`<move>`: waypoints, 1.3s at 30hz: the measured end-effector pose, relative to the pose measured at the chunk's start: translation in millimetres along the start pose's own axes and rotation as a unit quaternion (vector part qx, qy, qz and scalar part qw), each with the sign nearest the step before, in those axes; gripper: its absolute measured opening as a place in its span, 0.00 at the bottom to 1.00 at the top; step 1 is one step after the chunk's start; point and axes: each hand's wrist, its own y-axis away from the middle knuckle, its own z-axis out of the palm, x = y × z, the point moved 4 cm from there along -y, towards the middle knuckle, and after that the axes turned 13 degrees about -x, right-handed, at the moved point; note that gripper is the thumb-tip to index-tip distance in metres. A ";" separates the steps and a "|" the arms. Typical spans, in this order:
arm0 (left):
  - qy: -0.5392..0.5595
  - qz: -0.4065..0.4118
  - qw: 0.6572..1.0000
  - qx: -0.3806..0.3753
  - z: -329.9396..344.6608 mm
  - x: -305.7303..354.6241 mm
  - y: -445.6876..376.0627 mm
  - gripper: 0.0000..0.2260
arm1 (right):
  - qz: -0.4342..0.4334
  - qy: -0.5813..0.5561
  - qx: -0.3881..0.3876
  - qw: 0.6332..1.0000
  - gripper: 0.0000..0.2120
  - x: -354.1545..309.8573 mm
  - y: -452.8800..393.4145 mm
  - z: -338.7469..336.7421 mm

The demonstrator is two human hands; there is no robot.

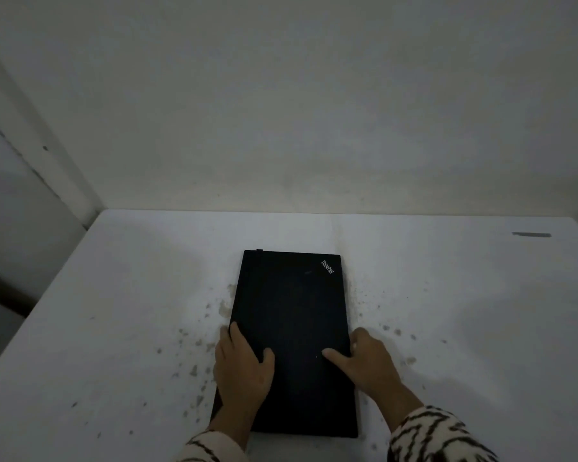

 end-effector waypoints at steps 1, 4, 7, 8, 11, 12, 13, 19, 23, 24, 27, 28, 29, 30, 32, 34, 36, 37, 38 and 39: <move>-0.006 -0.020 1.000 0.007 3.1 -3.6 7.5 0.36 | -0.001 -0.012 0.011 1.000 0.21 -1.1 -1.3 -1.4; -0.011 -0.070 0.997 0.020 11.1 -15.2 28.4 0.36 | -0.016 -0.036 0.023 0.999 0.27 -6.4 -5.7 -3.7; -0.011 -0.132 0.990 0.041 10.3 -26.5 41.8 0.36 | -0.026 -0.038 0.018 0.999 0.29 -12.5 -8.9 -0.7; -0.008 -0.147 0.988 0.040 10.3 -28.3 44.0 0.36 | -0.021 -0.035 0.018 0.999 0.30 -13.4 -8.5 0.1; 0.022 -0.149 0.988 0.021 12.7 -30.8 45.9 0.37 | 0.003 -0.025 0.020 0.999 0.30 -12.6 -6.5 1.8; 0.037 -0.139 0.989 0.014 12.9 -31.8 45.4 0.37 | 0.009 -0.021 0.022 1.000 0.30 -12.2 -5.9 2.4; 0.049 -0.129 0.990 0.012 12.4 -32.8 44.8 0.37 | 0.015 -0.015 0.026 0.999 0.31 -11.9 -5.2 2.3; 0.079 -0.086 0.993 0.017 3.9 -39.3 42.6 0.34 | 0.051 0.010 0.030 0.998 0.30 -13.8 0.0 1.6; 0.073 -0.057 0.996 0.021 -8.6 -38.6 28.5 0.32 | 0.074 -0.022 0.039 0.996 0.30 -11.7 7.0 9.5; 0.069 -0.049 0.996 0.021 -12.1 -38.2 24.4 0.32 | 0.083 -0.032 0.043 0.995 0.30 -12.0 8.6 11.3; 0.056 -0.032 0.998 0.011 -20.4 -36.9 13.7 0.31 | 0.106 -0.052 0.044 0.992 0.30 -14.3 13.4 15.5; 0.056 -0.023 0.998 0.006 -23.4 -36.4 9.9 0.30 | 0.111 -0.064 0.046 0.991 0.30 -15.2 14.8 16.9; 0.057 -0.012 0.998 -0.001 -26.1 -35.7 5.5 0.30 | 0.118 -0.077 0.049 0.989 0.30 -15.7 17.1 18.7; 0.056 -0.001 0.998 -0.010 -28.9 -34.9 0.5 0.30 | 0.126 -0.088 0.053 0.987 0.30 -15.9 19.2 21.1; 0.044 0.023 0.998 -0.028 -35.2 -31.8 -10.4 0.29 | 0.140 -0.112 0.060 0.982 0.29 -16.9 23.0 27.3; 0.032 0.044 0.997 -0.048 -40.6 -28.2 -21.6 0.29 | 0.161 -0.141 0.067 0.975 0.29 -19.3 26.4 32.6; 0.011 0.053 0.997 -0.060 -45.9 -25.0 -31.9 0.28 | 0.168 -0.157 0.071 0.971 0.30 -24.1 27.5 37.0; -0.001 0.056 0.996 -0.063 -49.1 -23.4 -36.9 0.29 | 0.173 -0.163 0.074 0.969 0.30 -26.5 27.2 39.6; -0.011 0.060 0.996 -0.065 -51.7 -22.3 -41.3 0.29 | 0.179 -0.167 0.075 0.967 0.30 -29.0 27.5 41.1; -0.022 0.067 0.995 -0.070 -54.6 -21.1 -47.0 0.29 | 0.189 -0.172 0.079 0.964 0.30 -32.0 28.0 43.8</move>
